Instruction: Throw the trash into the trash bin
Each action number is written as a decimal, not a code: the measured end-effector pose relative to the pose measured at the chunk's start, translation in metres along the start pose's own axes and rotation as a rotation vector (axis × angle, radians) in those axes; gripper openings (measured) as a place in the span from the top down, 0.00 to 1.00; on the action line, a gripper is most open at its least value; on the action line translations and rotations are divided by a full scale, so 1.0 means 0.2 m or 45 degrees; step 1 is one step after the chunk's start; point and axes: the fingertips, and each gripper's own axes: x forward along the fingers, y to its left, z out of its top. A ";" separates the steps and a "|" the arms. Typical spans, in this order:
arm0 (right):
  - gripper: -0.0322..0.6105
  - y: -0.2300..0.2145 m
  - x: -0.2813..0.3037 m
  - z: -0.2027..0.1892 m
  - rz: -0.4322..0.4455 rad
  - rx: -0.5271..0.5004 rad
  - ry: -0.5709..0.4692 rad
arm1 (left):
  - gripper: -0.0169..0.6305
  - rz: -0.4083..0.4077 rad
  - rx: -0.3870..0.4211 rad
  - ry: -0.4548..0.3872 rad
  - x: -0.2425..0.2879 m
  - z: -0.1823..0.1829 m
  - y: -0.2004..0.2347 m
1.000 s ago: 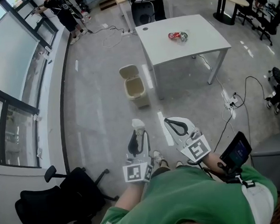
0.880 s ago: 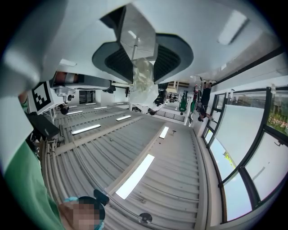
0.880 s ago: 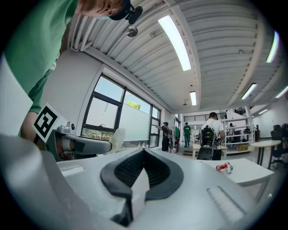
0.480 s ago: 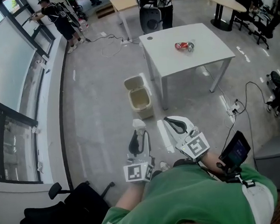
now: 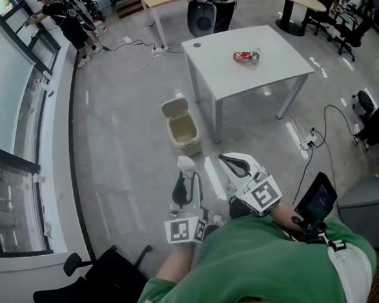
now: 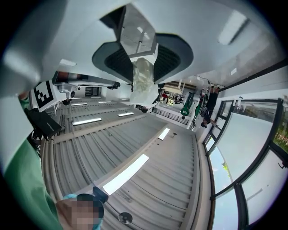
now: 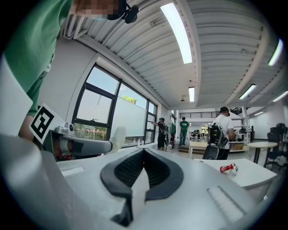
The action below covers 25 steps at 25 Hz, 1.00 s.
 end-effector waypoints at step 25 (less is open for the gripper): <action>0.95 -0.57 0.69 -0.03 0.061 0.009 -0.069 | 0.74 0.078 0.062 0.047 0.73 0.01 0.36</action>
